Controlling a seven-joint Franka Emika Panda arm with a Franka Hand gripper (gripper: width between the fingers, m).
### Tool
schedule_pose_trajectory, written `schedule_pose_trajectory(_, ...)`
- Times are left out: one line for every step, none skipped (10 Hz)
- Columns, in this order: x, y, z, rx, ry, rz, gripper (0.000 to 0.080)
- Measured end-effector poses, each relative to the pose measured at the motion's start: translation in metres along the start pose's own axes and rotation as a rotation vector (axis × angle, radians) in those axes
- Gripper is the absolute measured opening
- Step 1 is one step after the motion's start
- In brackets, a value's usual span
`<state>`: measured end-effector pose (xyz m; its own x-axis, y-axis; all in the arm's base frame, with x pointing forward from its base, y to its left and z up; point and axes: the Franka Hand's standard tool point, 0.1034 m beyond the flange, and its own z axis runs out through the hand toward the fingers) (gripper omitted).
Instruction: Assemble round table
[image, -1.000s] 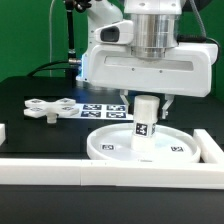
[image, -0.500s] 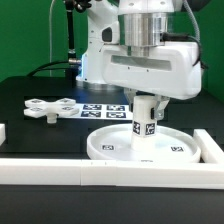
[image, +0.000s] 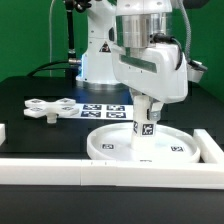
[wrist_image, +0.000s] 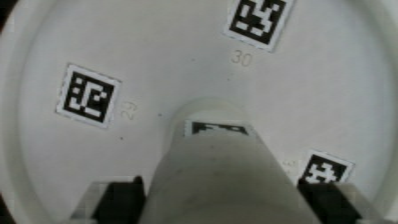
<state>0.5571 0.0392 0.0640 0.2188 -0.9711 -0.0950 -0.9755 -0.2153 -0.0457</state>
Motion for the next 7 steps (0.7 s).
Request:
schedule_pose_trajectory(0.0034,-0.0023,-0.0001,0.045,-0.013,0.140,0.0409)
schedule_pose_trajectory(0.0064,-0.0014,-0.0003,0.085,-0.021,0.273,0.0409)
schedule_pose_trajectory(0.0061,-0.0001,-0.0005,0.107,-0.031,0.374,0.0409)
schedule_pose_trajectory(0.0026,-0.0004,0.0000,0.113,-0.046,0.475,0.0409)
schedule_pose_trajectory(0.0013,-0.0003,0.0003,0.119,-0.068,0.549,0.0409)
schedule_pose_trajectory(-0.0002,-0.0004,0.0005,0.123,-0.083,0.604,0.0409)
schedule_pose_trajectory(-0.0001,-0.0004,0.0006,0.123,-0.083,0.609,0.0409)
